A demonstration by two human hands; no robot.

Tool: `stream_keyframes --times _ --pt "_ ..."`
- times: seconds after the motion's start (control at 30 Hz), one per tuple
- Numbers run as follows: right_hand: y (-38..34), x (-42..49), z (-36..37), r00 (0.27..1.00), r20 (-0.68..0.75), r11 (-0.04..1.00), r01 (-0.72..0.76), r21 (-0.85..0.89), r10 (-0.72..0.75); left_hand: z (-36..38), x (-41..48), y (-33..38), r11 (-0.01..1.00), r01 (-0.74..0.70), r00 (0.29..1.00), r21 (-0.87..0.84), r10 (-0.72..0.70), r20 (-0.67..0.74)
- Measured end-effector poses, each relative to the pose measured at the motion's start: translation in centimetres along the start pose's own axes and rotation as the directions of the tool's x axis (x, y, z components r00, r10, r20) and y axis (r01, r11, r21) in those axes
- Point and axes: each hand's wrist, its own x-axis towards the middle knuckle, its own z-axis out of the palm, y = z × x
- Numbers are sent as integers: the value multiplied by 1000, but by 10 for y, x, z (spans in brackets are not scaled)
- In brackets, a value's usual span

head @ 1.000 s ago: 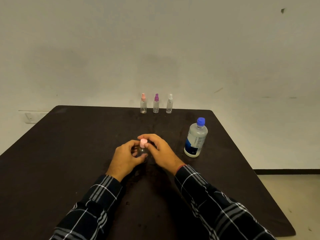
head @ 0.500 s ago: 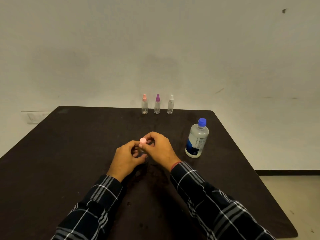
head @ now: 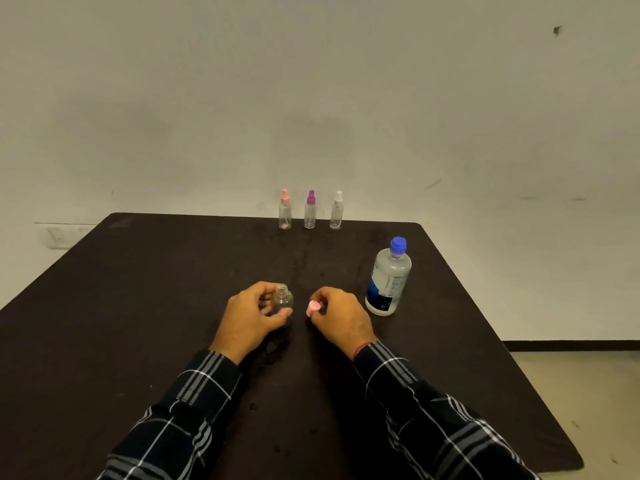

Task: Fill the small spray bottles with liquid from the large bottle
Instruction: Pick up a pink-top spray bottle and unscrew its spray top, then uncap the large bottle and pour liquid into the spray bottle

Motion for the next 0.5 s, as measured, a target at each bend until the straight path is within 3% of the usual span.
stream_keyframes --times 0.23,0.4,0.47,0.5 --pt "4 -3 -4 999 16 996 -51 -79 52 -1 -1 1 1000 7 1000 19 -8 6" --pt "18 -11 -1 1000 -25 995 9 -102 -11 -2 -1 2 1000 -4 1000 3 4 9" --pt "22 -21 -3 992 -117 998 51 -35 -54 -2 -1 2 1000 1 1000 -1 -1 14" --pt "23 -28 -6 962 -253 994 107 13 -100 -2 -1 2 1000 5 1000 -6 -5 19"
